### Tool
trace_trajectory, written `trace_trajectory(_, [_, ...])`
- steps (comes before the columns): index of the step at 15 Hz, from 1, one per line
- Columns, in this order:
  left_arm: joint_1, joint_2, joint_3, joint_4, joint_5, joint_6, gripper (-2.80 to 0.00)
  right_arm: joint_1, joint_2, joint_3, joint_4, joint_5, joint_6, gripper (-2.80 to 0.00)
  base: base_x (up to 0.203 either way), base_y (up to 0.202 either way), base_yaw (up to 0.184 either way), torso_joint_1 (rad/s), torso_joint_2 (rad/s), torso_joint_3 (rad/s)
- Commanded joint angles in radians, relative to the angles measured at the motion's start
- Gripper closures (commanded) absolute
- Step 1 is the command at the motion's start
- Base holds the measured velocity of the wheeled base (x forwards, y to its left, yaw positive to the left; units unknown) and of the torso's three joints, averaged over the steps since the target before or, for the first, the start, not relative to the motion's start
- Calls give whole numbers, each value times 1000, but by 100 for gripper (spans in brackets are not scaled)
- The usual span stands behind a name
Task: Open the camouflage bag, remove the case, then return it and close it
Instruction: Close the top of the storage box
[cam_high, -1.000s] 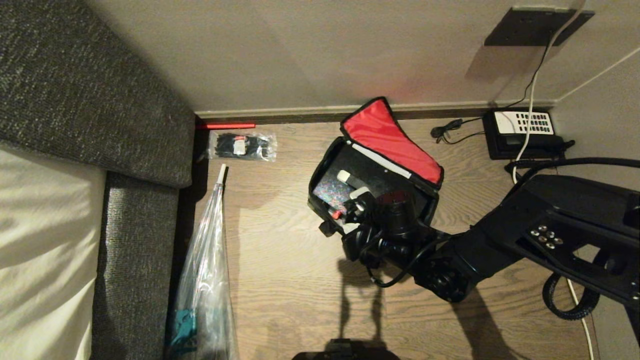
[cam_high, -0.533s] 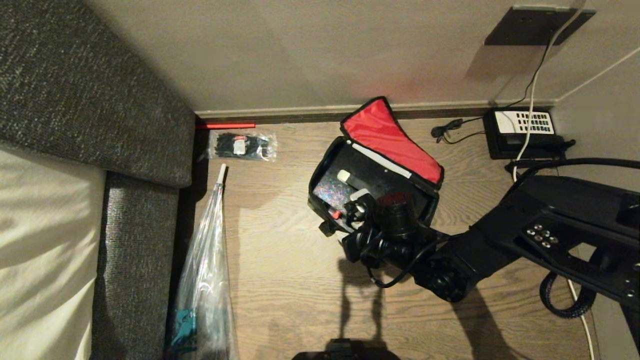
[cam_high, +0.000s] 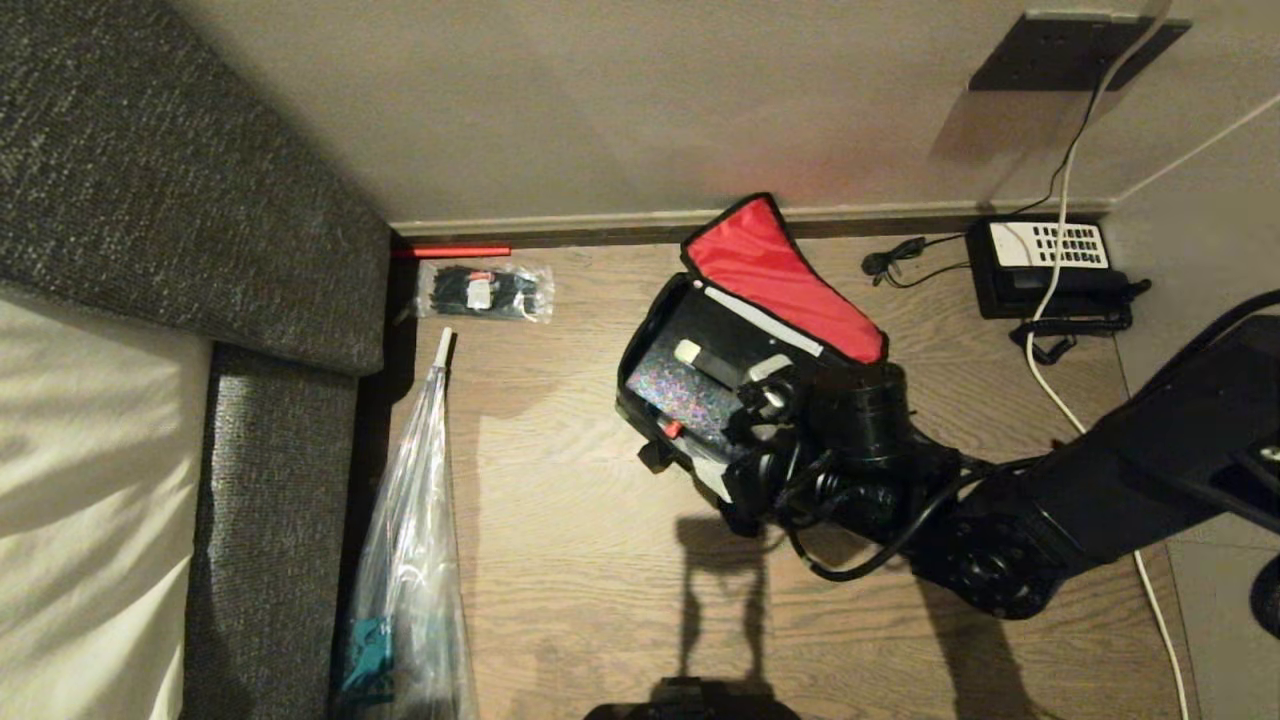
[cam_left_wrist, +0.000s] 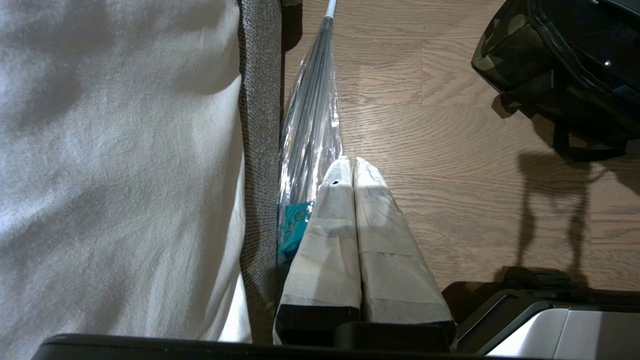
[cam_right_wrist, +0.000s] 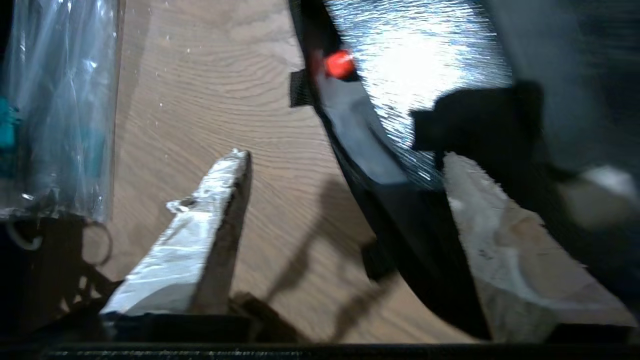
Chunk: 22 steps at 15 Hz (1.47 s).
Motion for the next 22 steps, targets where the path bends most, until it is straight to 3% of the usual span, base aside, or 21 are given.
trace_trajectory(1, [1,0,0,0,0,0,0,-43,-129,77,23,-1,19,-280,0,0,0,0,0,0])
trace_trajectory(4, [1,0,0,0,0,0,0,-176,-248,128,114,-2,71,-280,0,0,0,0,0,0])
trace_trajectory(9, [1,0,0,0,0,0,0,-470,-355,158,236,-3,106,-280,0,0,0,0,0,0])
trace_trajectory(10, [1,0,0,0,0,0,0,-492,-355,153,272,0,100,-280,0,0,0,0,0,0])
trace_trajectory(11, [1,0,0,0,0,0,0,-510,-350,154,309,1,83,-280,0,0,0,0,0,0])
trace_trajectory(14, [1,0,0,0,0,0,0,-587,-331,161,372,-4,-95,-280,0,0,0,0,0,0])
trace_trajectory(15, [1,0,0,0,0,0,0,-615,-325,156,392,0,-93,-280,0,0,0,0,0,0])
trace_trajectory(16, [1,0,0,0,0,0,0,-622,-316,144,394,37,-18,-280,0,0,0,0,0,0])
trace_trajectory(17, [0,0,0,0,0,0,0,-624,-301,116,397,134,89,-280,0,0,0,0,0,0])
trace_trajectory(19, [0,0,0,0,0,0,0,-626,-250,52,362,313,226,-280,0,0,0,0,0,0])
trace_trajectory(22, [1,0,0,0,0,0,0,-625,-206,21,350,385,301,-280,0,0,0,0,0,0])
